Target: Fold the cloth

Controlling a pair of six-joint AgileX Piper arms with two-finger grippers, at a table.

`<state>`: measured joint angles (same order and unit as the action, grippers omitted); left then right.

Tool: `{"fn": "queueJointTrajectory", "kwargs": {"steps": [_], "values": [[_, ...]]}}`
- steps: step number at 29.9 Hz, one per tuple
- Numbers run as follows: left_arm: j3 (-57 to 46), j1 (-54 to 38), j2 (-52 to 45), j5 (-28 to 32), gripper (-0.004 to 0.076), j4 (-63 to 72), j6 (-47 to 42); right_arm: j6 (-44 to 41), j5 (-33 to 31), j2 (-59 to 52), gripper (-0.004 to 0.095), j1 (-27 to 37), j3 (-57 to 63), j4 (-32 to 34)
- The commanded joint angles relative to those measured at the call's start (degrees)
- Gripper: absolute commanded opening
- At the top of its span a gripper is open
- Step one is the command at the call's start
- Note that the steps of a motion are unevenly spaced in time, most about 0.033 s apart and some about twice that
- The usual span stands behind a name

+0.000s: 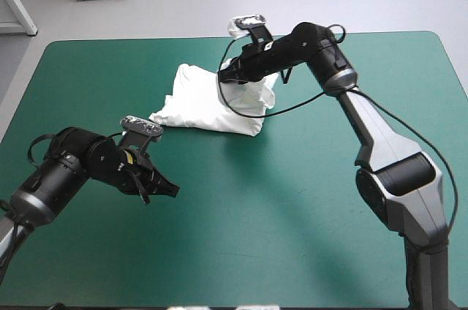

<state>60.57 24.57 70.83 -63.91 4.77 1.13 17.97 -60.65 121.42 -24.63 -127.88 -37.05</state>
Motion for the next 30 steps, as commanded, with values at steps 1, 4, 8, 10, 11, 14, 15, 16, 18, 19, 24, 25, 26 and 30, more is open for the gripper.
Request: {"fn": "queueJointTrajectory", "kwargs": {"steps": [1, 4, 8, 10, 11, 14, 15, 16, 18, 19, 24, 25, 26, 30], "values": [[-1.51, 0.10, -5.64, 1.45, -0.0009, 2.74, -1.13, -1.17, 1.88, 1.61, -0.0013, -2.81, -6.71, -1.85], [-3.02, 0.10, -8.17, 1.33, -0.0009, 4.16, -2.02, -3.25, 1.99, 6.48, -0.0013, -4.67, -10.47, -1.97], [-3.97, 0.10, -10.23, 1.33, -0.0009, 6.38, -2.34, -5.11, 2.94, 13.02, -0.0013, -6.48, -14.90, -2.83], [-4.19, 0.10, -10.70, 1.35, -0.0009, 7.27, -2.39, -6.24, 3.20, 15.67, -0.0013, -7.07, -16.87, -3.26], [-4.19, 0.10, -10.70, 1.35, -0.0009, 7.53, -2.39, -7.01, 3.36, 17.00, -0.0013, -7.39, -17.84, -3.26], [-4.19, 0.10, -10.70, 1.35, -0.0009, 7.94, -2.69, -8.67, 3.09, 20.03, -0.0013, -7.69, -20.33, -3.26], [-4.19, 0.10, -10.70, 1.35, -0.0009, 7.94, -2.79, -9.51, 2.80, 20.63, -0.0013, -7.69, -20.82, -3.15], [-4.19, 0.10, -10.70, 1.35, -0.0009, 7.94, -2.79, -10.11, 2.48, 20.99, -0.0013, -7.69, -20.93, -2.99], [-4.19, 0.10, -10.70, 1.46, -0.0009, 7.94, -2.79, -10.45, 2.11, 20.98, -0.0012, -7.69, -20.93, -1.83], [-4.19, 0.10, -10.70, 1.57, -0.0009, 7.94, -2.79, -10.45, 2.08, 20.98, -0.0010, -7.69, -20.93, -1.67], [-4.19, 0.10, -10.70, 2.55, -0.0009, 7.94, -2.79, -10.45, -0.54, 20.98, 0.0236, -7.69, -24.57, 0.68], [-4.19, 0.10, -10.70, 3.02, -0.0009, 7.94, -2.79, -10.45, -1.36, 20.98, 0.0311, -7.69, -25.40, 1.13], [-4.19, 0.10, -10.70, 3.42, -0.0009, 8.09, -2.79, -10.56, -2.51, 20.88, 0.0400, -7.69, -26.56, 1.80], [-4.19, 0.10, -10.70, 4.42, -0.0009, 8.66, -2.79, -14.55, -9.06, 20.88, 0.0514, -7.69, -32.03, 7.51]]}}
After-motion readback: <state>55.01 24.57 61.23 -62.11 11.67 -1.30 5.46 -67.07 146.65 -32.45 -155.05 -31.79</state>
